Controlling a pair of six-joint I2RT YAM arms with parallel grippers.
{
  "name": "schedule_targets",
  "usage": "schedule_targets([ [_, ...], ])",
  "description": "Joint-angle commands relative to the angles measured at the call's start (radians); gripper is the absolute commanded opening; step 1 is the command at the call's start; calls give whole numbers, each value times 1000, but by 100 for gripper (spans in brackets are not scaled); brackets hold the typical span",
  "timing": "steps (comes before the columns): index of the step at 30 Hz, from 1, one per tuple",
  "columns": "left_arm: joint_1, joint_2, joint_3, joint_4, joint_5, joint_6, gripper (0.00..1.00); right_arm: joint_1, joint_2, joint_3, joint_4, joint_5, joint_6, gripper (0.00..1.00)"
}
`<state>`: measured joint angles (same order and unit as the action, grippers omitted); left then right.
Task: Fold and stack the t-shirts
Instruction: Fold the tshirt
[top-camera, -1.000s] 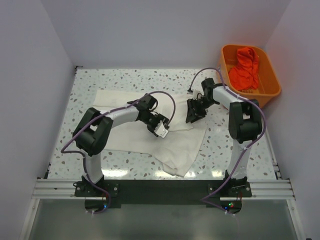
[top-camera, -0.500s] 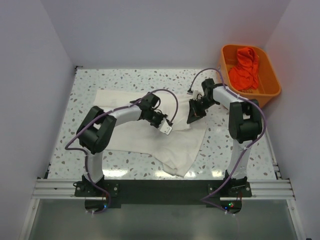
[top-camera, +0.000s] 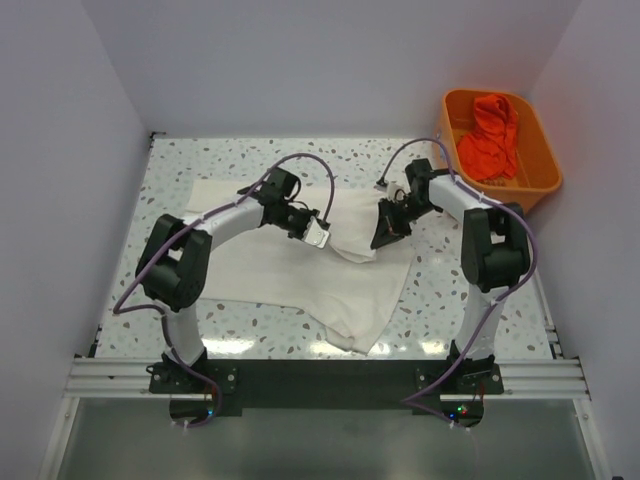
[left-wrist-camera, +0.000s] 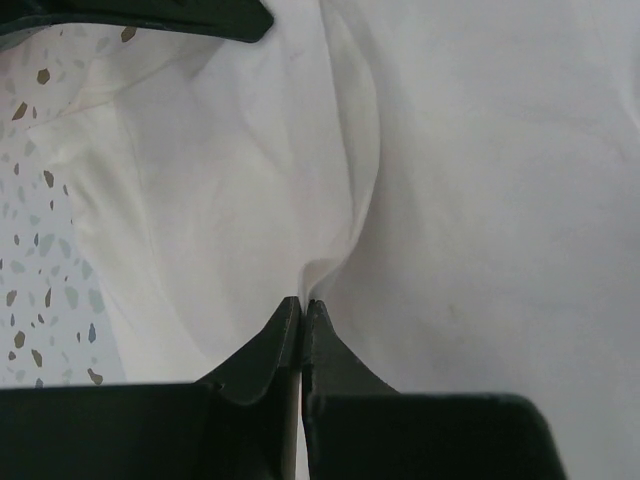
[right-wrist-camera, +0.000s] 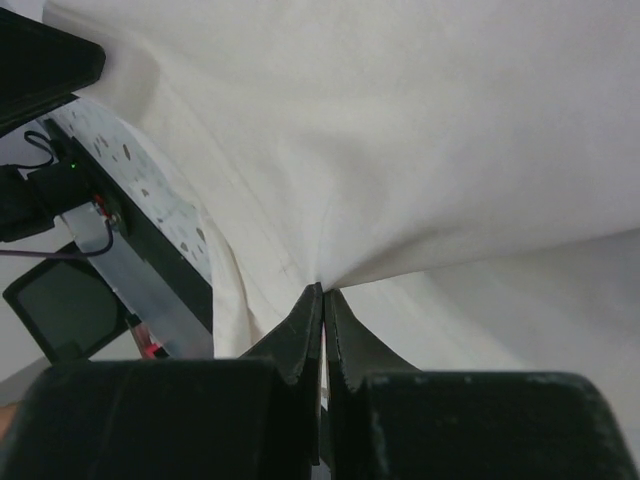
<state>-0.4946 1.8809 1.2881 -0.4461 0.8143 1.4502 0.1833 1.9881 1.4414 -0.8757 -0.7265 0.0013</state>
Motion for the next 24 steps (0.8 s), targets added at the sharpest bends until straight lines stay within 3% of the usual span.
schedule_targets([
  [1,14,-31,27,-94,79,39,0,2,-54,-22,0,-28,25,0],
  [14,13,4,27,-207,117,110,0,22,-78,-105,15,-24,26,0],
  [16,13,18,28,-207,112,108,15,27,-74,-108,21,-22,25,0],
  [18,14,26,31,-220,105,108,33,30,-52,-95,-5,-22,5,16],
  [20,25,21,48,-230,114,92,40,27,-45,-43,-44,-16,-39,26],
  [24,132,-20,108,-250,215,-99,46,-14,-77,71,-63,56,-78,27],
])
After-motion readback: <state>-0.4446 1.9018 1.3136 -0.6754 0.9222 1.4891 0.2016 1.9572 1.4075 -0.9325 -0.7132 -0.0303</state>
